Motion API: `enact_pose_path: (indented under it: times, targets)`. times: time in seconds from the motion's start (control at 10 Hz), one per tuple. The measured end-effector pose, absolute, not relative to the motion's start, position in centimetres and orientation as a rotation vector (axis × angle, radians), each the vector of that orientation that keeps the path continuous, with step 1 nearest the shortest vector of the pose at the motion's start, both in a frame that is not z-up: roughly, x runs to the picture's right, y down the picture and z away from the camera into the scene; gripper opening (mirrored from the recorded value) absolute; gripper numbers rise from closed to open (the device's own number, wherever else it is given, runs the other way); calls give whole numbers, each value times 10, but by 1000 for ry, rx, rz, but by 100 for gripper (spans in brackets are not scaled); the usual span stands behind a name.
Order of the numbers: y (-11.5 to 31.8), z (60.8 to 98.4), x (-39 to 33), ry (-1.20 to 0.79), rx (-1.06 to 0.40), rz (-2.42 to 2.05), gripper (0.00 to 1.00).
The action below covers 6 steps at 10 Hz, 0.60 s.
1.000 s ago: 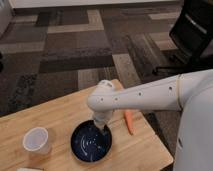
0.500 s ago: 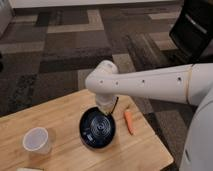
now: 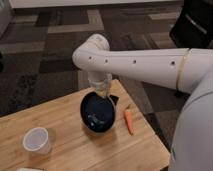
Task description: Pick up the ceramic bowl
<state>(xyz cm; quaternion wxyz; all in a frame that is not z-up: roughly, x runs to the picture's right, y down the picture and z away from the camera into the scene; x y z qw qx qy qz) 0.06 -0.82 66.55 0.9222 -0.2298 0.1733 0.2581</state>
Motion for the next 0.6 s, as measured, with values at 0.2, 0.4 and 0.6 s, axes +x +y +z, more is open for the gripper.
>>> enact_pose_path:
  times: [0.2, 0.4, 0.6]
  targets:
    - [-15, 662, 0, 356, -470, 524, 0]
    - [-15, 663, 1, 358, -469, 525, 0]
    - [-15, 663, 0, 357, -469, 524, 0]
